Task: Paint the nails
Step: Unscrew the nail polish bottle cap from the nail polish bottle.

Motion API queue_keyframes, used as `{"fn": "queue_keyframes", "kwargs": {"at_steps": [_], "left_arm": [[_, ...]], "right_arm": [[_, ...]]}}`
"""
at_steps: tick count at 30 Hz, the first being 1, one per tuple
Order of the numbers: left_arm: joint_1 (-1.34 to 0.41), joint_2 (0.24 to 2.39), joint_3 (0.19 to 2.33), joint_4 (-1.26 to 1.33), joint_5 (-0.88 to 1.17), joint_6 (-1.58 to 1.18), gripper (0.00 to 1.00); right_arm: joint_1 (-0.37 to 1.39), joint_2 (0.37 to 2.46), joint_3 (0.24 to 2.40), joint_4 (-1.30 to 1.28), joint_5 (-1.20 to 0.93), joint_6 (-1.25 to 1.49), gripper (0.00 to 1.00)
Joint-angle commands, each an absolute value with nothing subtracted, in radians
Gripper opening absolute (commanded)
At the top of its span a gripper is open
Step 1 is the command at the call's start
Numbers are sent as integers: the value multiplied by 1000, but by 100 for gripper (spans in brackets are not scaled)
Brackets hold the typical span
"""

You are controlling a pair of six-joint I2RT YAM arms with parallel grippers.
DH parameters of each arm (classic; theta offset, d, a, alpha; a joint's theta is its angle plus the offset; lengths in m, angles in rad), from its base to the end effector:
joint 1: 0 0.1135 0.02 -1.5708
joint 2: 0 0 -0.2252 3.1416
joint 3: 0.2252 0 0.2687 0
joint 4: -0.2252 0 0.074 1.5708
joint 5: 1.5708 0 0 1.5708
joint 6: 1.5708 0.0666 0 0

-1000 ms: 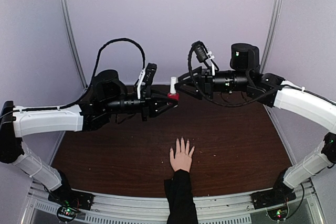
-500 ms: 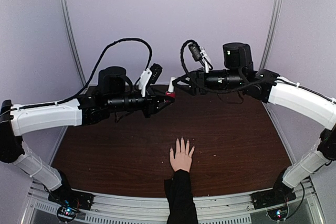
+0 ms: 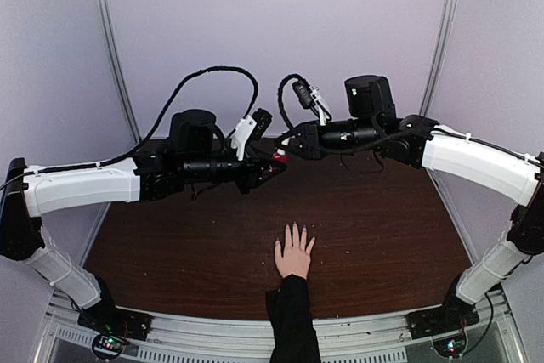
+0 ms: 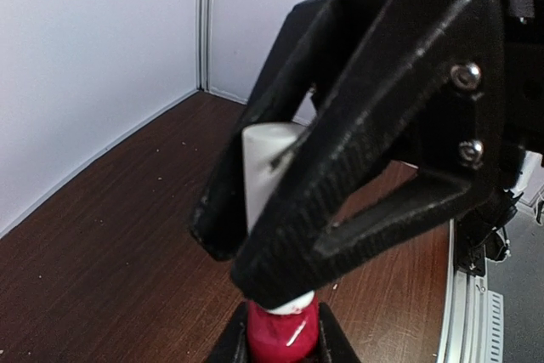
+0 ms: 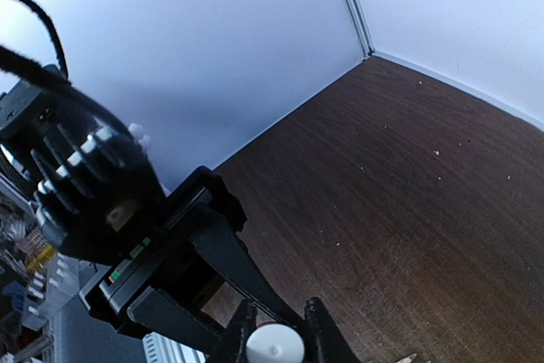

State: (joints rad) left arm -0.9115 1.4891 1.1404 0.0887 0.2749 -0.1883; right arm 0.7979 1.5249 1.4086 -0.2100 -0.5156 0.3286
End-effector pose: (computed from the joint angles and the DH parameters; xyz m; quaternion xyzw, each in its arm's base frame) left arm 0.2318 -0.3286 0.2693 0.3559 0.7050 -0.4081 0.4580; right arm 0.2570 0.3105 0.3254 -0.3272 0.7296 0.4761 0.3659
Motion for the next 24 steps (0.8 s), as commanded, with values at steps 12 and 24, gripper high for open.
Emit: {"fn": "queue_keyframes", "kwargs": {"at_steps": [12,24], "left_arm": [[-908,1480,1131,245,493,-217,0],[-904,1490,1110,479,876,-339,0]], "right_arm": [[799,1485,1382,-78,-628,296,0],[798,1445,1323,114,-896,278,0]]}}
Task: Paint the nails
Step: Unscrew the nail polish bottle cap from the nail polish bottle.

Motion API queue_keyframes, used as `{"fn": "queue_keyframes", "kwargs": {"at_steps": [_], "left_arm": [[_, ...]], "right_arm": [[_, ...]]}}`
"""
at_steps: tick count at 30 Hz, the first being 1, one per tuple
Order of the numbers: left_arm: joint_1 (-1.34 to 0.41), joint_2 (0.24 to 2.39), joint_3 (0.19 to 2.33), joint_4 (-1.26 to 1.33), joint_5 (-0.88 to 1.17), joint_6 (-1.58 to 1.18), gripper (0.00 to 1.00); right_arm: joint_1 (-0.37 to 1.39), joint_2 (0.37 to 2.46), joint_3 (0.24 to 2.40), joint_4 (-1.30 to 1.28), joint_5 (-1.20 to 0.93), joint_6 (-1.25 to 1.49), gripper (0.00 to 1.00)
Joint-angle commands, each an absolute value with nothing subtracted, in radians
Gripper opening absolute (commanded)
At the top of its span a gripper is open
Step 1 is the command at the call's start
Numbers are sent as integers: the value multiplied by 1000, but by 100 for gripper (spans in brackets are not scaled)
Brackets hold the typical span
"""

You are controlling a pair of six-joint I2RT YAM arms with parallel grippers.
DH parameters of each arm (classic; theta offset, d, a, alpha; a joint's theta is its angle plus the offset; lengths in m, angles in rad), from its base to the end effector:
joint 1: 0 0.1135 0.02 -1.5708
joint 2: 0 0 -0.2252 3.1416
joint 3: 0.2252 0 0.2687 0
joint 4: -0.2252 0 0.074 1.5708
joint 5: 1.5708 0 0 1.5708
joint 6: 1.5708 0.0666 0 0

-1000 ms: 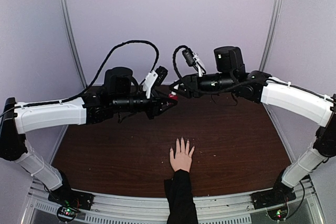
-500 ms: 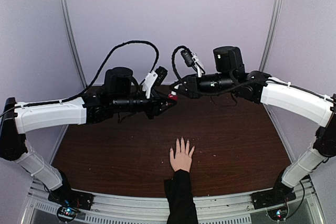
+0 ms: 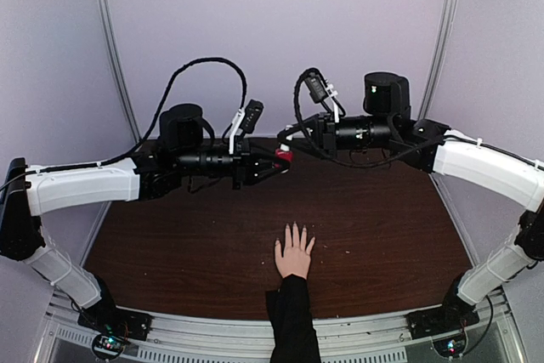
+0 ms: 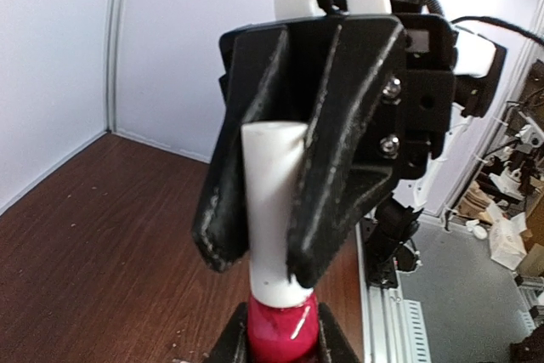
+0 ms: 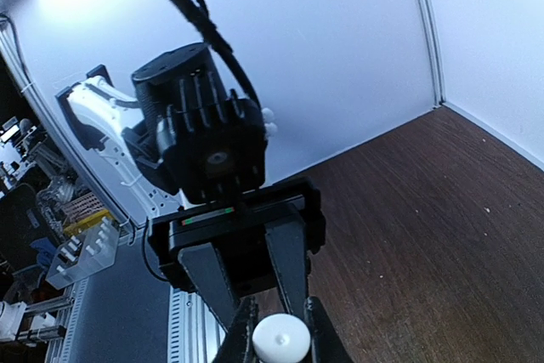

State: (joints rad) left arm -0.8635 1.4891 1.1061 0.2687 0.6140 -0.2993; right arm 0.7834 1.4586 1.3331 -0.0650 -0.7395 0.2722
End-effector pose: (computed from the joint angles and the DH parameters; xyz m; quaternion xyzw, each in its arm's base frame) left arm 0.2272 -0.3249 0.2811 0.3912 0.6273 -0.5369 0.4063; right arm 0.2398 0.3022 0.3407 -0.4044 0.6375 0.5397 0.3725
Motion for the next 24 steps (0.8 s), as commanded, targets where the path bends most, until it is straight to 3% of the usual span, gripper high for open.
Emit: {"fn": "queue_keyframes", "kwargs": {"at_steps": [1,12,22,23,24], "left_arm": [[-904,1496,1112,501,903,-354,0],[-903,1541,1129,699,1069,-531,0],[-890,1443,1081,445,816,-302,0],[-890,1441,1080,443,803,-297,3],[-890,1442,1080,439,797,-290,14]], "right_arm": [[798,1445,1322,131,-926,278,0],[798,1450,1323,226,-1106,273,0],[763,1392,1353,-37,-893,159,0],[762,1389,1349,-32,-889,162,0],[762,1387,1343,-18,-888,169,0]]}}
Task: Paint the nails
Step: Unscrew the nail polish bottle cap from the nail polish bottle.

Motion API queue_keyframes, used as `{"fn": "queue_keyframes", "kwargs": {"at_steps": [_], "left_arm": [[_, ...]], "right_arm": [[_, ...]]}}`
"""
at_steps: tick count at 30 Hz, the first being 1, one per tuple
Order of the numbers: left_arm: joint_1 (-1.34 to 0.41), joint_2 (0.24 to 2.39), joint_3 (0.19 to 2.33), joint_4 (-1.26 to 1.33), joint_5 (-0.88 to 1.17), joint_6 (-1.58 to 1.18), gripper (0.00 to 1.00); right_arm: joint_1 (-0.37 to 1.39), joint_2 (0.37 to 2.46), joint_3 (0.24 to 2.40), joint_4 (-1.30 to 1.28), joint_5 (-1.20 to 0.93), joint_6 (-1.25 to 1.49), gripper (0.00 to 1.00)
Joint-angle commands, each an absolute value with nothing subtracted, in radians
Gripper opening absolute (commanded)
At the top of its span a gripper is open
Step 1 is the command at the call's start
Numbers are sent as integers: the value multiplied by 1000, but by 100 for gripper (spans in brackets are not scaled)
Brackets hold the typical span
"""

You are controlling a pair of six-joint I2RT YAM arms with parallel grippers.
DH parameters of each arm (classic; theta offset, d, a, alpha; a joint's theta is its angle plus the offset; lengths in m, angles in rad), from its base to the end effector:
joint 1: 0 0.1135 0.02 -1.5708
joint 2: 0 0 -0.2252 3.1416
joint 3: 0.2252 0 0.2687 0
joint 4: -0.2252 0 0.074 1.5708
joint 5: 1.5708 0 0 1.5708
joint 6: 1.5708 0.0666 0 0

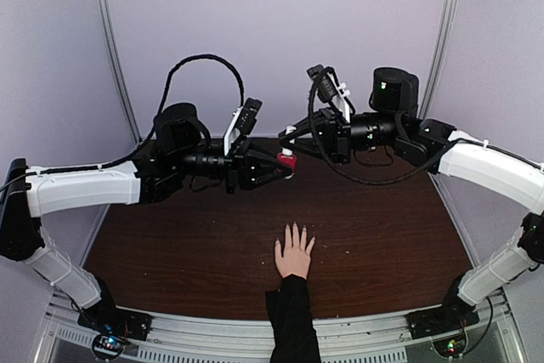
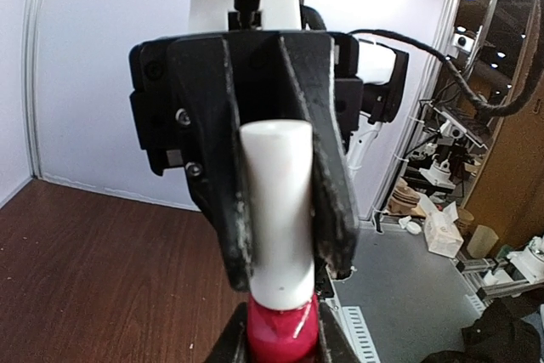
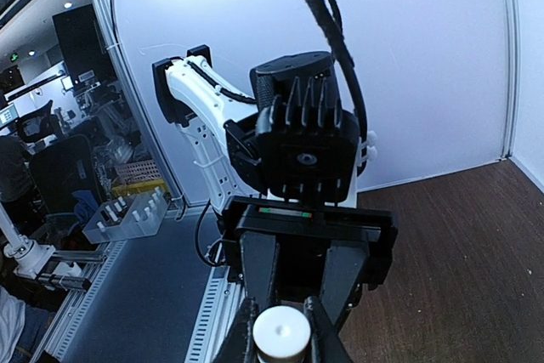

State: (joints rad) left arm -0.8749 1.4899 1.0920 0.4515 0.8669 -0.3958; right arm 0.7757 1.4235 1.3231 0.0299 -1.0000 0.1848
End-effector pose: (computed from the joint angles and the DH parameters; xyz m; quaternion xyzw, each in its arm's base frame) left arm 0.2068 -0.3268 0.2981 0.4443 0.5341 -0.6234 0.3587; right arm 0.2201 0.2944 0.3620 -0.4996 0.5190 0.5875 0.3686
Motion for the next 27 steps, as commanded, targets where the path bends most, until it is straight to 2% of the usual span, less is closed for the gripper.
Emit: {"fn": "queue_keyframes", "kwargs": {"at_steps": [1,3,9,13,20,27], "left_arm": [[-890,1444,1082,439,795,-288,24],[-890,1453,1089,440,792,-294,42],[-893,1486,1112,449,766,-340,53],[-893,1508,1111,494,741,-380,54],[-893,1538,1129,533,728,-428,45],[-893,1549,1133,557,728,-455,44]], "right_arm": [[762,1388,1336,-6,-891,179,0],[762,1396,1332,34,-892,202,0],[762,1413,1318,87,-871,242,0],[764,1422,1307,137,-873,272,0],[767,1434,1310,152,-886,284,0],[772,1434,1301,149,-893,279,0]]}}
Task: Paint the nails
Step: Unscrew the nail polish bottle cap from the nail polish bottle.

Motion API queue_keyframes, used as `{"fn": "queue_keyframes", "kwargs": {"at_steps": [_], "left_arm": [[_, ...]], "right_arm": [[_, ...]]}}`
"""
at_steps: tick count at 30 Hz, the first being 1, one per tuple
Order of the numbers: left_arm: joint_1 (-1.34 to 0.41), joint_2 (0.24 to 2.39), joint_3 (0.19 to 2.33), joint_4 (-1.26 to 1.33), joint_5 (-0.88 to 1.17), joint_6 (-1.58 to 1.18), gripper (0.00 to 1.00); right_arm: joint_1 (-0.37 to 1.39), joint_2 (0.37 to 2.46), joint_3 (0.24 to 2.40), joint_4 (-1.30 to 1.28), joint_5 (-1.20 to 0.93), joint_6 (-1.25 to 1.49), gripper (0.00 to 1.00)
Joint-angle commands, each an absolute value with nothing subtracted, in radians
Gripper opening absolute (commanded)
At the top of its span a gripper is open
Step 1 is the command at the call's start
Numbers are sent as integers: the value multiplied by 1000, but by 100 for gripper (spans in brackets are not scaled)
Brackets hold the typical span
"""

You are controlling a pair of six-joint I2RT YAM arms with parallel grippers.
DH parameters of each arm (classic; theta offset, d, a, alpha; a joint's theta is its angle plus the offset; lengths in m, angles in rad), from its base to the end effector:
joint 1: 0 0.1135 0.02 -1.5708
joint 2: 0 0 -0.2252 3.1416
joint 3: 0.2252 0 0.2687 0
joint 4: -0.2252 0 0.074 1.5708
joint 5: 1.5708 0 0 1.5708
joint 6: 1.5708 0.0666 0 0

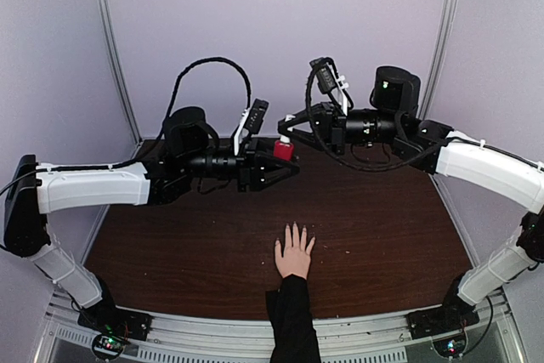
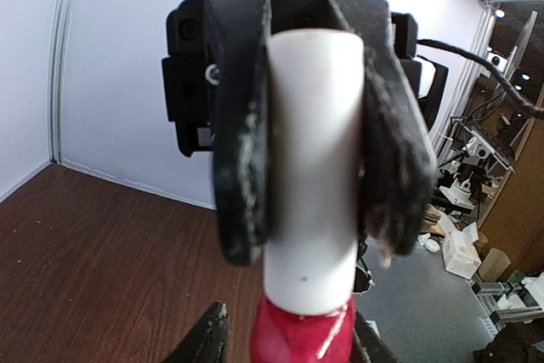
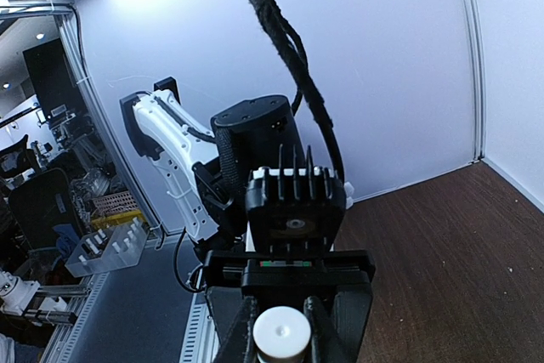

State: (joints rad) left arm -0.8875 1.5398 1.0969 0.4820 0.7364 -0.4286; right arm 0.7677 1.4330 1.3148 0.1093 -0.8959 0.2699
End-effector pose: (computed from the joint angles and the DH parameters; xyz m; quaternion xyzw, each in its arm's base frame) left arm 0.2170 -0.3374 0.2854 0.3997 0.5707 -0.6087 0.3795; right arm 0.2314 0.2956 0.3642 -0.4532 0.5453 0.5818 0.3985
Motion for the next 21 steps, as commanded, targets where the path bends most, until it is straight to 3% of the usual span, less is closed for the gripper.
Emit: {"fn": "queue_keyframes", "kwargs": {"at_steps": [1,7,15,17,19,21], "left_arm": [[-893,1550,1134,557,726,-457,41],[-893,1566,1147,572,745,-480,35],[-892,1572,1141,597,763,-492,1],[-893,1567,1138,596,759,-489,0],[-893,1560,1130,590,749,-478,0],[-893,1550,1125,570,733,-458,0]], "right_arm": [[773,1433,1300,149,-894,279,0],[777,1435,1303,149,-898,276,0],[779,1434,1302,149,-905,273,0],[779,1431,1302,140,-899,268,0],[778,1428,1304,123,-884,260,10],[779,1422,1304,98,-864,251,40]]}}
